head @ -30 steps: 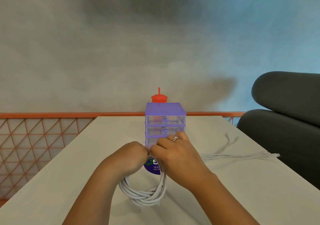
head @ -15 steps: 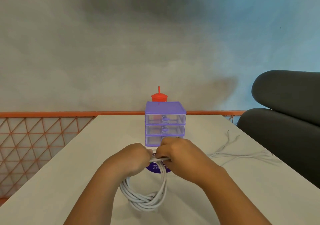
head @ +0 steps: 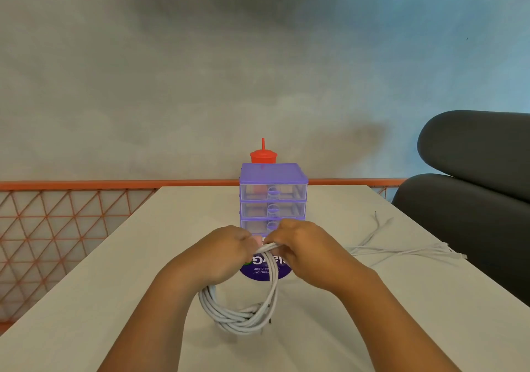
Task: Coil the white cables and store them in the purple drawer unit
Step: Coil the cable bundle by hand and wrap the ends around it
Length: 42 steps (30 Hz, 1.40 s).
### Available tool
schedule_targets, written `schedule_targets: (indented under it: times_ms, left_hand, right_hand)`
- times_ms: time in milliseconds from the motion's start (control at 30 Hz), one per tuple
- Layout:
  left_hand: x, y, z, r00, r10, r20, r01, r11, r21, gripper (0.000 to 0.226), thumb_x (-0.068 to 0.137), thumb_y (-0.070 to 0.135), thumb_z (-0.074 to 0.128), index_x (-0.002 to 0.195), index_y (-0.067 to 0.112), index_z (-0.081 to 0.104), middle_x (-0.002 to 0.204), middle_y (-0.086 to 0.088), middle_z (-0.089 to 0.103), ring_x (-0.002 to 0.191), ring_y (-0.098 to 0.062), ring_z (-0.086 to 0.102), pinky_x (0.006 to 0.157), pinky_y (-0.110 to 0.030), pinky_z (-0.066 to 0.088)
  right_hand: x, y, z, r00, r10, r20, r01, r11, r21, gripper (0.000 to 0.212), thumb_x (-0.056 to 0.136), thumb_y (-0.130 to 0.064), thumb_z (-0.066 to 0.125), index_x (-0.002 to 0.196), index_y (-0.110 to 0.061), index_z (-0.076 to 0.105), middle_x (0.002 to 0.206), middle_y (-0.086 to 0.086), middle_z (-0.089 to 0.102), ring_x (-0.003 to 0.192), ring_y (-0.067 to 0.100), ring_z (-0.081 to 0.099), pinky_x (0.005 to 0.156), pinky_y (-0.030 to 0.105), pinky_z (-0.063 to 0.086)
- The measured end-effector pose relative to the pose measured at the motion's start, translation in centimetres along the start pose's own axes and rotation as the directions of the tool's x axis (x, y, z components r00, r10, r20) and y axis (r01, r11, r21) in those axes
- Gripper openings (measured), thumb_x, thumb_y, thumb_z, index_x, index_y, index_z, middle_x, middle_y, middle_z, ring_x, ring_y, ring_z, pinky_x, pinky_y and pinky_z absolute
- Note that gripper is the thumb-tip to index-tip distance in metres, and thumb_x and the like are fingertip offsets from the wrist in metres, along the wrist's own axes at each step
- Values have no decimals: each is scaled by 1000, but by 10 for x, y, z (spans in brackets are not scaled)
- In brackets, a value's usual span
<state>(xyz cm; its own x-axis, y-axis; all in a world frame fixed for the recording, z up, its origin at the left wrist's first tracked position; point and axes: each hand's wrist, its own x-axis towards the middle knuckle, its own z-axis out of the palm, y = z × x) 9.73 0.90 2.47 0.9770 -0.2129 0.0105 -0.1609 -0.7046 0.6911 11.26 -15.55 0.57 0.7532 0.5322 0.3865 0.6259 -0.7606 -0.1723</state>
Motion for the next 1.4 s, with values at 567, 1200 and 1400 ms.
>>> schedule_targets:
  times_ms: [567, 1200, 1400]
  left_hand:
    - [-9, 1, 1, 987, 144, 76, -139, 988, -73, 41, 89, 42, 53, 50, 40, 63, 44, 16, 48, 43, 0, 41, 53, -15, 32]
    - [-11, 4, -6, 987, 57, 147, -46, 996, -77, 35, 87, 40, 56, 62, 17, 59, 35, 12, 40, 34, -2, 36, 41, -8, 27]
    - [-11, -5, -18, 972, 110, 210, -58, 969, -240, 41, 66, 58, 67, 57, 18, 63, 41, 7, 27, 39, -9, 20, 38, -16, 19]
  right_hand:
    - [-19, 35, -22, 943, 119, 310, -281, 786, 551, 15, 82, -2, 63, 96, -7, 65, 94, 3, 71, 87, 15, 66, 84, 26, 52]
    - [-22, 43, -31, 916, 172, 363, -294, 903, 312, 7, 85, -18, 64, 83, -25, 66, 67, -20, 60, 64, -1, 56, 66, 12, 44]
    - [-28, 67, -7, 840, 222, 494, -392, 879, 271, 18, 91, -29, 55, 78, -22, 65, 78, -7, 59, 76, 8, 50, 79, 26, 39]
